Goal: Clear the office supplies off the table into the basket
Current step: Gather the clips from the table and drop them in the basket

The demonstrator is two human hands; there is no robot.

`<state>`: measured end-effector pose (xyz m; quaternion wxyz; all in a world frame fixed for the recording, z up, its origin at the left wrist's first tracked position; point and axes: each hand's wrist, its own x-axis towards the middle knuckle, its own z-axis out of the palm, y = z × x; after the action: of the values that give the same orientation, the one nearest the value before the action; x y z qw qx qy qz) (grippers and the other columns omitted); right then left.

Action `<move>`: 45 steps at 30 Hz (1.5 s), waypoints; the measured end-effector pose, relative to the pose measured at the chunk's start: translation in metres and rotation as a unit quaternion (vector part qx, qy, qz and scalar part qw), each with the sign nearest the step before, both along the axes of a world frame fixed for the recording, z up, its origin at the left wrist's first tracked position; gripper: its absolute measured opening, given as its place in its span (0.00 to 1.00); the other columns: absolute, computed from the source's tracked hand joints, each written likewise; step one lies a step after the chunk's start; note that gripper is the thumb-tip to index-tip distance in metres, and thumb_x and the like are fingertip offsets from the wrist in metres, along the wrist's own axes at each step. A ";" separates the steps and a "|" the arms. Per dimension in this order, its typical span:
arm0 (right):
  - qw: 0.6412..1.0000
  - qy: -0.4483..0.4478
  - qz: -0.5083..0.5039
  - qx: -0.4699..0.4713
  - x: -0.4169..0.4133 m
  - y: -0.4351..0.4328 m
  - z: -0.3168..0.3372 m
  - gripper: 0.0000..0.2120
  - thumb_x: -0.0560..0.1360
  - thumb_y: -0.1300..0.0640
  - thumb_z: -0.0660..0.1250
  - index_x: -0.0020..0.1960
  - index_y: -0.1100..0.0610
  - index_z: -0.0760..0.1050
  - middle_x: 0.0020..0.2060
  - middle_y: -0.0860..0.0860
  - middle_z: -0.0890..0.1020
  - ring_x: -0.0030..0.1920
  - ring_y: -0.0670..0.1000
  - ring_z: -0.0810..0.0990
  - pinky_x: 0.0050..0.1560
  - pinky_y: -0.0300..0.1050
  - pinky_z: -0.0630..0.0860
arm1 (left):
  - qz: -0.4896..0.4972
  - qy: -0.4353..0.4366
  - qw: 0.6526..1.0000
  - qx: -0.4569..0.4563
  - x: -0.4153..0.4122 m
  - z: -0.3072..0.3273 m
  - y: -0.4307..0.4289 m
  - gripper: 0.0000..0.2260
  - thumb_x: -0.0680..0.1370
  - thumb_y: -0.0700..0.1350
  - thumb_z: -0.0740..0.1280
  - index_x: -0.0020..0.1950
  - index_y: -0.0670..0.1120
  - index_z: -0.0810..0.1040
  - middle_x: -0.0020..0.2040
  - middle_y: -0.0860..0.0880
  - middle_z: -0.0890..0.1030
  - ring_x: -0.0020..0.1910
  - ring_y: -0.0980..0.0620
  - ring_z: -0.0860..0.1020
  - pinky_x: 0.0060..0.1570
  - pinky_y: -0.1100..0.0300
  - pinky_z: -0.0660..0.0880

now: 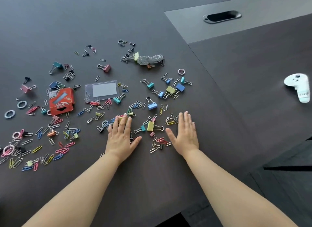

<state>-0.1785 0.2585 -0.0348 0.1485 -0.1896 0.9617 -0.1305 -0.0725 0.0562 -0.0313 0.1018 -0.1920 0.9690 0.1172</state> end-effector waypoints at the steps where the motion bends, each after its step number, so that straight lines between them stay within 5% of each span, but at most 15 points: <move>1: 0.999 -0.010 0.033 -0.030 0.003 -0.005 0.002 0.43 0.72 0.30 0.44 0.75 0.57 0.37 0.75 0.54 0.39 0.75 0.50 0.37 0.75 0.49 0.40 | 0.003 0.003 1.000 0.002 -0.003 0.001 -0.001 0.35 0.77 0.62 0.53 0.76 0.47 0.43 0.77 0.50 0.42 0.74 0.49 0.37 0.73 0.48 0.40; 5: 0.991 0.002 0.117 -0.067 0.019 -0.007 0.005 0.50 0.64 0.25 0.47 0.75 0.52 0.38 0.74 0.50 0.39 0.74 0.50 0.35 0.72 0.51 0.36 | -0.016 0.030 0.998 -0.044 0.007 0.003 -0.006 0.40 0.70 0.71 0.48 0.76 0.51 0.45 0.77 0.50 0.44 0.74 0.45 0.37 0.67 0.39 0.37; 9: 0.983 0.034 0.172 0.044 0.024 -0.006 -0.004 0.52 0.59 0.22 0.50 0.71 0.43 0.28 0.75 0.52 0.37 0.72 0.57 0.30 0.68 0.62 0.32 | -0.040 -0.022 0.996 -0.075 0.037 -0.007 -0.008 0.47 0.64 0.78 0.47 0.75 0.51 0.50 0.75 0.48 0.54 0.73 0.36 0.47 0.59 0.26 0.52; 14: 0.982 0.032 0.173 0.068 -0.013 -0.045 0.001 0.53 0.59 0.21 0.52 0.71 0.43 0.27 0.74 0.52 0.34 0.72 0.62 0.32 0.69 0.66 0.37 | 0.053 -0.034 0.997 -0.053 0.011 -0.011 -0.021 0.44 0.59 0.79 0.34 0.68 0.58 0.25 0.72 0.51 0.28 0.68 0.40 0.25 0.65 0.30 0.41; 16: 0.979 0.035 0.191 0.065 -0.030 -0.060 0.005 0.52 0.61 0.23 0.56 0.72 0.43 0.30 0.74 0.52 0.33 0.73 0.61 0.32 0.70 0.65 0.39 | 0.064 -0.034 0.996 -0.048 -0.005 -0.009 -0.030 0.42 0.60 0.77 0.36 0.66 0.59 0.24 0.74 0.51 0.30 0.70 0.41 0.27 0.66 0.32 0.41; 18: 0.974 0.040 0.215 0.061 -0.042 -0.071 0.005 0.48 0.64 0.25 0.56 0.72 0.41 0.33 0.74 0.51 0.34 0.73 0.60 0.33 0.71 0.64 0.39 | 0.045 -0.032 0.997 -0.051 -0.015 -0.008 -0.039 0.39 0.63 0.75 0.38 0.69 0.60 0.30 0.76 0.50 0.37 0.73 0.44 0.33 0.67 0.35 0.40; 20: 0.968 0.049 0.239 0.056 -0.047 -0.079 0.002 0.43 0.65 0.26 0.52 0.73 0.40 0.38 0.75 0.50 0.38 0.74 0.57 0.36 0.72 0.61 0.39 | 0.013 0.010 0.998 -0.059 -0.018 -0.009 -0.044 0.38 0.68 0.73 0.42 0.75 0.59 0.47 0.76 0.47 0.52 0.74 0.46 0.44 0.69 0.42 0.43; 22: 0.968 0.062 0.241 0.028 -0.049 -0.084 -0.001 0.39 0.65 0.27 0.48 0.73 0.41 0.50 0.76 0.51 0.48 0.75 0.57 0.44 0.72 0.59 0.44 | -0.007 0.078 0.994 -0.073 -0.017 -0.011 -0.045 0.31 0.72 0.70 0.45 0.68 0.55 0.66 0.67 0.46 0.70 0.67 0.46 0.60 0.64 0.49 0.54; 24: 0.969 0.091 0.231 -0.003 -0.047 -0.086 -0.004 0.34 0.67 0.30 0.51 0.68 0.44 0.64 0.72 0.55 0.62 0.72 0.58 0.58 0.70 0.57 0.58 | 0.001 0.134 0.988 -0.081 -0.015 -0.016 -0.046 0.24 0.73 0.66 0.52 0.60 0.53 0.73 0.57 0.48 0.75 0.57 0.48 0.68 0.56 0.52 0.62; 26: 0.965 0.132 0.226 -0.029 -0.046 -0.085 -0.008 0.28 0.67 0.33 0.55 0.60 0.47 0.72 0.64 0.56 0.73 0.63 0.56 0.66 0.60 0.55 0.70 | 0.024 0.176 0.981 -0.083 -0.014 -0.019 -0.045 0.21 0.70 0.63 0.57 0.56 0.53 0.74 0.51 0.49 0.74 0.50 0.49 0.69 0.49 0.53 0.70; 30: 0.956 0.182 0.221 -0.061 -0.046 -0.083 -0.014 0.21 0.68 0.36 0.57 0.53 0.47 0.75 0.55 0.55 0.77 0.53 0.54 0.68 0.46 0.52 0.78 | 0.036 0.218 0.972 -0.083 -0.014 -0.020 -0.044 0.18 0.70 0.59 0.58 0.54 0.51 0.71 0.43 0.47 0.75 0.41 0.47 0.73 0.36 0.57 0.76; 34: 0.952 0.195 0.225 -0.073 -0.045 -0.082 -0.019 0.20 0.69 0.38 0.57 0.53 0.47 0.74 0.52 0.54 0.72 0.47 0.54 0.71 0.40 0.49 0.77 | 0.040 0.222 0.972 -0.065 -0.014 -0.020 -0.042 0.17 0.71 0.58 0.58 0.54 0.50 0.71 0.38 0.48 0.76 0.32 0.47 0.77 0.27 0.59 0.74; 40: 0.958 0.171 0.211 -0.090 -0.042 -0.083 -0.010 0.21 0.68 0.38 0.57 0.56 0.47 0.71 0.46 0.51 0.67 0.35 0.53 0.77 0.26 0.44 0.75 | 0.064 0.193 0.975 -0.091 -0.013 -0.019 -0.039 0.24 0.71 0.64 0.56 0.52 0.48 0.77 0.37 0.49 0.77 0.32 0.49 0.79 0.23 0.61 0.72; 45: 0.966 0.151 0.201 -0.062 -0.037 -0.087 0.001 0.30 0.62 0.38 0.69 0.57 0.52 0.68 0.40 0.52 0.77 0.30 0.50 0.77 0.21 0.40 0.71 | 0.092 0.193 0.974 -0.082 -0.012 -0.013 -0.034 0.31 0.76 0.66 0.43 0.53 0.48 0.78 0.38 0.50 0.78 0.33 0.49 0.80 0.23 0.61 0.72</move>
<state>-0.2153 0.1719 -0.0339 0.0131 -0.4054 0.9051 -0.1275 -0.0841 0.0220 -0.0447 -0.1140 -0.2620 0.9549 0.0812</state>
